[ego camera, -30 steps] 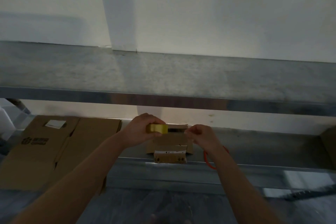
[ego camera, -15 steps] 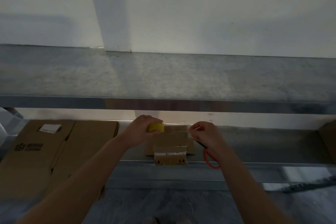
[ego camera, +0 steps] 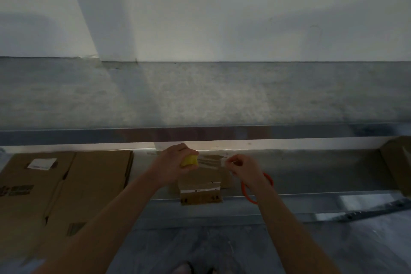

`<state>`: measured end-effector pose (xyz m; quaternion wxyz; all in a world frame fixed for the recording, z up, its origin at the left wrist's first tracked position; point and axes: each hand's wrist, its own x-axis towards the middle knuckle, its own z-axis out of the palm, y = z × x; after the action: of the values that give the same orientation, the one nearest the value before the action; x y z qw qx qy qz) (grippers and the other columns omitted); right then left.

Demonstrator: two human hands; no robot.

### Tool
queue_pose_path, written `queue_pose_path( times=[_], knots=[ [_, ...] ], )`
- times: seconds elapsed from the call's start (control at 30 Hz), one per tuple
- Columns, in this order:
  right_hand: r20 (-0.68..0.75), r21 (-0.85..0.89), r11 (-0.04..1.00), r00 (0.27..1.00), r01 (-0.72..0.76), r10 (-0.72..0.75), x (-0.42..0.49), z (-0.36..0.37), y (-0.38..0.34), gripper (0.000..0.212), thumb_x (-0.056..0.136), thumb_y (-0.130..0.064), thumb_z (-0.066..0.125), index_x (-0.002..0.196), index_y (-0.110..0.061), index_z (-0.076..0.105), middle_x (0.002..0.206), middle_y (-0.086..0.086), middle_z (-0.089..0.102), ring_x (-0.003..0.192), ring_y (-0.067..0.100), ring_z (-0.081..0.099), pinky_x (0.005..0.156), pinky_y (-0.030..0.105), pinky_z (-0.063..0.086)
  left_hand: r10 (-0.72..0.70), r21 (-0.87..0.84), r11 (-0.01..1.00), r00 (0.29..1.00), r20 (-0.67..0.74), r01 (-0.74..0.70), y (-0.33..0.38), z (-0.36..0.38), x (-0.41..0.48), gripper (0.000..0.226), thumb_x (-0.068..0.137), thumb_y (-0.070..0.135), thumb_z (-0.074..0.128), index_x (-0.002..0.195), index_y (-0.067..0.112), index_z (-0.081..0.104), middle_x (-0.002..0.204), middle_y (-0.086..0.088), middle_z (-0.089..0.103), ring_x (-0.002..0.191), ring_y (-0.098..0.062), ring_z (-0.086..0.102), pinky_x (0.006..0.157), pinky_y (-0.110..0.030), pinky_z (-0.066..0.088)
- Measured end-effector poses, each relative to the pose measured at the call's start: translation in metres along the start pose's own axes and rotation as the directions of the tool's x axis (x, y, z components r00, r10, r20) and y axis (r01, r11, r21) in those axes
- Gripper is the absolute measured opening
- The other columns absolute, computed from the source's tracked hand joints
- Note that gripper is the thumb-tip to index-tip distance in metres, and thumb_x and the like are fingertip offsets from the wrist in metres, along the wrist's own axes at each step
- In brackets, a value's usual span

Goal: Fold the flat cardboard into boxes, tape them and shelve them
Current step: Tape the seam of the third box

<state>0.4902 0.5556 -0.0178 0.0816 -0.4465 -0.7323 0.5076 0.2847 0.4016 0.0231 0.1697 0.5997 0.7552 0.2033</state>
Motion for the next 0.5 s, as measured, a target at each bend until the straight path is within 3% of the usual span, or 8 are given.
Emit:
queue_pose_path(
  times=[0.17,0.37,0.5],
  knots=[
    [0.011,0.042,0.999,0.999,-0.033,0.033,0.009,0.019,0.015,0.017,0.091,-0.021,0.067,0.087,-0.035,0.061,0.095,-0.005,0.068,0.090,0.013,0.066,0.078,0.022,0.053,0.007,0.031,1.000,1.000,-0.009,-0.006,0.006,0.002,0.003,0.047,0.089,0.043,0.064,0.132,0.027,0.056,0.121,0.005,0.053,0.110,-0.012,0.048,0.090,-0.024,0.038],
    [-0.076,0.261,0.960,0.989,-0.101,0.125,0.008,0.038,0.028,0.016,0.090,-0.021,0.069,0.102,-0.024,0.059,0.104,0.000,0.066,0.091,0.015,0.066,0.076,0.032,0.060,-0.014,0.045,0.999,0.999,-0.034,0.016,0.009,0.006,0.005,0.050,0.089,0.039,0.065,0.137,0.027,0.054,0.126,0.001,0.053,0.116,-0.018,0.046,0.099,-0.034,0.038],
    [-0.102,0.347,0.927,0.977,-0.144,0.190,0.001,0.044,0.028,0.026,0.088,-0.024,0.071,0.106,-0.028,0.052,0.103,-0.007,0.063,0.088,0.010,0.064,0.068,0.025,0.057,-0.015,0.061,0.998,0.999,-0.040,0.017,0.009,0.007,0.004,0.051,0.089,0.040,0.065,0.136,0.026,0.054,0.124,0.001,0.053,0.115,-0.017,0.046,0.099,-0.036,0.038]
  ],
)
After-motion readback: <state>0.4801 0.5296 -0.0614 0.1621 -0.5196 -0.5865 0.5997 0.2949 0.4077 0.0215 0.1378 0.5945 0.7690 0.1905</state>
